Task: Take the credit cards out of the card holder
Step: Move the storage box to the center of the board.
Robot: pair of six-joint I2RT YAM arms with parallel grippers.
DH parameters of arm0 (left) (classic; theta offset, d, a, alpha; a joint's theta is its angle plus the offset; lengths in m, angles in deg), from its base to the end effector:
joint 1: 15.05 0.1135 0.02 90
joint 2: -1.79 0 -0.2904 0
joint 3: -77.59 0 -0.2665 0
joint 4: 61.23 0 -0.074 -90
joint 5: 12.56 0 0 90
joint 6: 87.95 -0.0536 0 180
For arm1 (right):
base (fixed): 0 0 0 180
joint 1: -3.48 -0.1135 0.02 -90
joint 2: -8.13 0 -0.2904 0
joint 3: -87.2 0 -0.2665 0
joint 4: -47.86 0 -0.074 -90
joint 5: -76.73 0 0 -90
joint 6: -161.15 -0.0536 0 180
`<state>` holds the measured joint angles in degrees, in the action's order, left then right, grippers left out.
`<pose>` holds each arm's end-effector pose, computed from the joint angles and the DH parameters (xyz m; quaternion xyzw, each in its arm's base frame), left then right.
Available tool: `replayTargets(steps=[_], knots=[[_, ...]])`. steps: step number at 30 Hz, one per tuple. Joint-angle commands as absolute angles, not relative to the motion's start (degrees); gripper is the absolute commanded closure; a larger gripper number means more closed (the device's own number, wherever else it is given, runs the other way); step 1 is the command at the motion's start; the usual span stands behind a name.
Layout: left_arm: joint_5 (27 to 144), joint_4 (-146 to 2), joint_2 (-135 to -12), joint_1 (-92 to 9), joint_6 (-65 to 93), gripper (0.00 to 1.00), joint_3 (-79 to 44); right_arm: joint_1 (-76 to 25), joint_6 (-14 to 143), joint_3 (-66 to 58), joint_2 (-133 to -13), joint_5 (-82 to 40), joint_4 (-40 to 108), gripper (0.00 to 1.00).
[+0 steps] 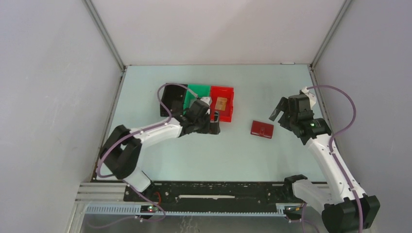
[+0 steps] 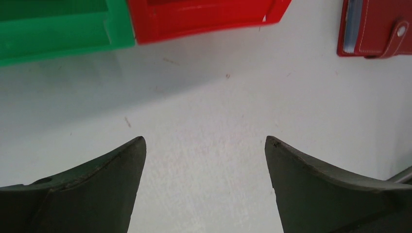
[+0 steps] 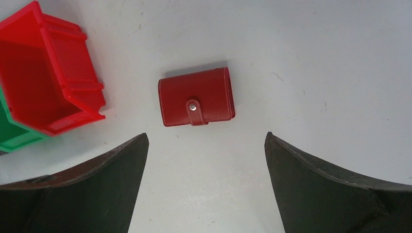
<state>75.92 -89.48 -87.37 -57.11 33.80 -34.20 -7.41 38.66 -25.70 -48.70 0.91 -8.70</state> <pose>0.2593 -0.2321 0.2120 0.0796 0.9338 -0.1994 0.2862 0.2091 0.0269 0.3130 0.2177 0.8961 0.0301 0.3856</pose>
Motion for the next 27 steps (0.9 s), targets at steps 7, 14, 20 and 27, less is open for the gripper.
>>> replayTargets(steps=[7, 14, 20, 27], knots=[[73.2, -85.2, -100.2, -55.1, 34.4, 0.05, -20.5, -6.7, 38.6, -28.8, -45.3, 0.2, -7.9, 0.00], [75.1, -85.1, -106.3, -51.3, 32.5, 0.05, -12.9, -1.8, 40.7, -29.8, -51.4, -4.7, -3.0, 0.00], [76.0, -88.0, -111.0, -49.0, 29.2, 0.05, -5.9, 1.3, 40.8, -27.9, -62.1, -10.3, 4.2, 0.01], [79.6, -91.4, -99.1, -50.7, 26.2, 0.03, -12.0, 1.4, 42.1, -22.1, -74.7, -10.7, 6.4, 0.02]])
